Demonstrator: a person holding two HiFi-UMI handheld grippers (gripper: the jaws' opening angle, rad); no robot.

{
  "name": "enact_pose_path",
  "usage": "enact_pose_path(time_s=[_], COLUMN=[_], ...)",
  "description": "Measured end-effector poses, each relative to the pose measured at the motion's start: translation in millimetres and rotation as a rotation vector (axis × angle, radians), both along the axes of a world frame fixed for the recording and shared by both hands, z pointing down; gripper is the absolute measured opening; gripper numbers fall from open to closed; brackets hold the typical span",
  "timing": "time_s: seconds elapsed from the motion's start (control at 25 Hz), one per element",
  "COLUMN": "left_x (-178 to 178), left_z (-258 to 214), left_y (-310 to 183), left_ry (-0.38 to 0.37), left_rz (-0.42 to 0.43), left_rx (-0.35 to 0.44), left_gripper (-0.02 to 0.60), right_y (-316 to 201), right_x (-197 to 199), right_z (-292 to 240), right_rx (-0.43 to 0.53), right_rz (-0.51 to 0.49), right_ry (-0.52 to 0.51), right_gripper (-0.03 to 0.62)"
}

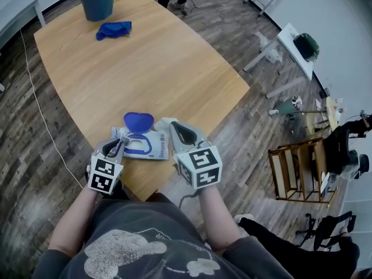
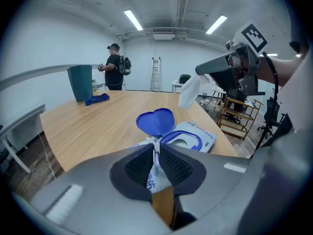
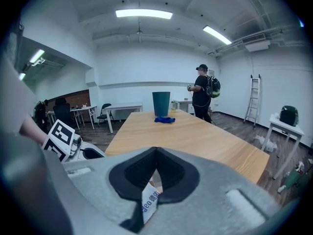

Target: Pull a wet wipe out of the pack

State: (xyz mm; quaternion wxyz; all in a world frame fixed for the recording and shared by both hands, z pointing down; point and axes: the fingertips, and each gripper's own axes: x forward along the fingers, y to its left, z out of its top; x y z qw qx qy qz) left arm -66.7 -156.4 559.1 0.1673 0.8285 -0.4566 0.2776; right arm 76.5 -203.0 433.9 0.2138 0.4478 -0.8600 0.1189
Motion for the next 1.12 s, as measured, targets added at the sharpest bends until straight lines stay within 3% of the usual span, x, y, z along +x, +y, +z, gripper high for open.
enact_pose_path(time_s=[0.12, 0.24, 0.56, 0.88, 1.12], left_x=[5.4, 7.3, 17.5, 24.8, 14.0], left_z=[-21.6, -30.1, -59.0, -74.8, -84.4], left_y=[3.4, 7.5, 17.5, 24.0, 62.3], left_ry=[0.034, 0.022, 0.056, 0.129, 0.185], left_rz=[-0.038, -0.047, -0.161, -0.155, -0.136], left_rx=[0.032, 0.051, 0.098, 0.136, 0.144], left_gripper=[0.107, 0.125, 0.137, 0.112, 0.097], right_y=[1.5, 1.5, 3.6, 23.2, 70.2], right_x=[1.7, 6.3, 12.4, 14.0, 3.1], right_z=[0.5, 8.3, 13.3, 10.3, 12.9], right_rx=[0.007, 0.001, -0.008, 0.009, 0.007], right_rz=[-0.040, -0.087, -0.152, -0.098, -0.055], right_ry=[-0.016, -0.021, -0.070, -0.093, -0.097], right_gripper=[-0.008, -0.008, -0.008, -0.008, -0.008])
